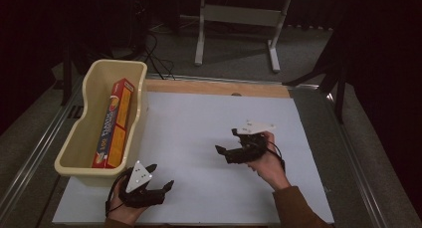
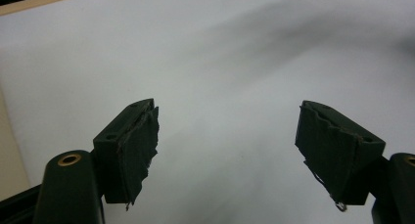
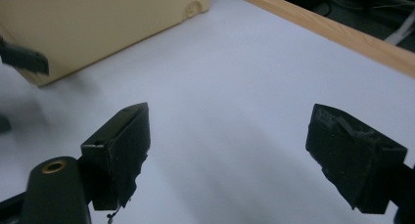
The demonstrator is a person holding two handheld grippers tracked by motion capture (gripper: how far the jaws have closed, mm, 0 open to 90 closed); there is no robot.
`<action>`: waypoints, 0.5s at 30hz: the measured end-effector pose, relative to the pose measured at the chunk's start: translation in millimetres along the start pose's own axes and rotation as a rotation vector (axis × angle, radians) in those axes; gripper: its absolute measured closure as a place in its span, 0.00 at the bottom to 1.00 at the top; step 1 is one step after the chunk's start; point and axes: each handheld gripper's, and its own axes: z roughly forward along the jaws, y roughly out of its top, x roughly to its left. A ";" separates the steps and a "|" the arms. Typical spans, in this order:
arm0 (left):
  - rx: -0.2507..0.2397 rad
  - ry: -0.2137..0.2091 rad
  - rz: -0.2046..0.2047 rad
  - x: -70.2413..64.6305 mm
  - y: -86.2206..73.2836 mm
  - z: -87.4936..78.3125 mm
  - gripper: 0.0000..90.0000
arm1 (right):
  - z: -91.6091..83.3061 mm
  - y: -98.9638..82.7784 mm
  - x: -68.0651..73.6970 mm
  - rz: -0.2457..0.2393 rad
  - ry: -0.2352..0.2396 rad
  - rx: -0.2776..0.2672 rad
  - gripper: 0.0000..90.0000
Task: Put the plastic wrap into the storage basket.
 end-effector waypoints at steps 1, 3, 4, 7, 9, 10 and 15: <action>-0.001 0.001 0.000 0.0 0.1 0.1 0.27 | -3.7 -8.9 -1.1 0.011 0.001 -0.010 0.18; -0.002 0.004 0.001 -0.1 0.1 0.2 0.27 | -11.1 -25.8 -3.7 0.028 -0.011 -0.024 0.18; -0.005 0.007 -0.001 -0.2 0.1 0.2 0.27 | -15.0 -33.8 -5.6 0.036 -0.017 -0.030 0.18; -0.021 0.010 -0.009 0.6 0.5 -0.3 0.27 | -26.3 -54.1 -10.9 0.057 -0.046 -0.041 0.18; -0.029 0.014 -0.014 1.0 0.7 -0.7 0.27 | -34.2 -65.2 -13.7 0.075 -0.055 -0.061 0.17; -0.032 0.015 -0.015 1.0 0.8 -0.8 0.27 | -38.2 -70.4 -14.5 0.078 -0.065 -0.074 0.17; -0.040 0.024 -0.018 0.3 0.8 -0.3 0.27 | -55.6 -95.2 -16.7 0.099 -0.091 -0.107 0.17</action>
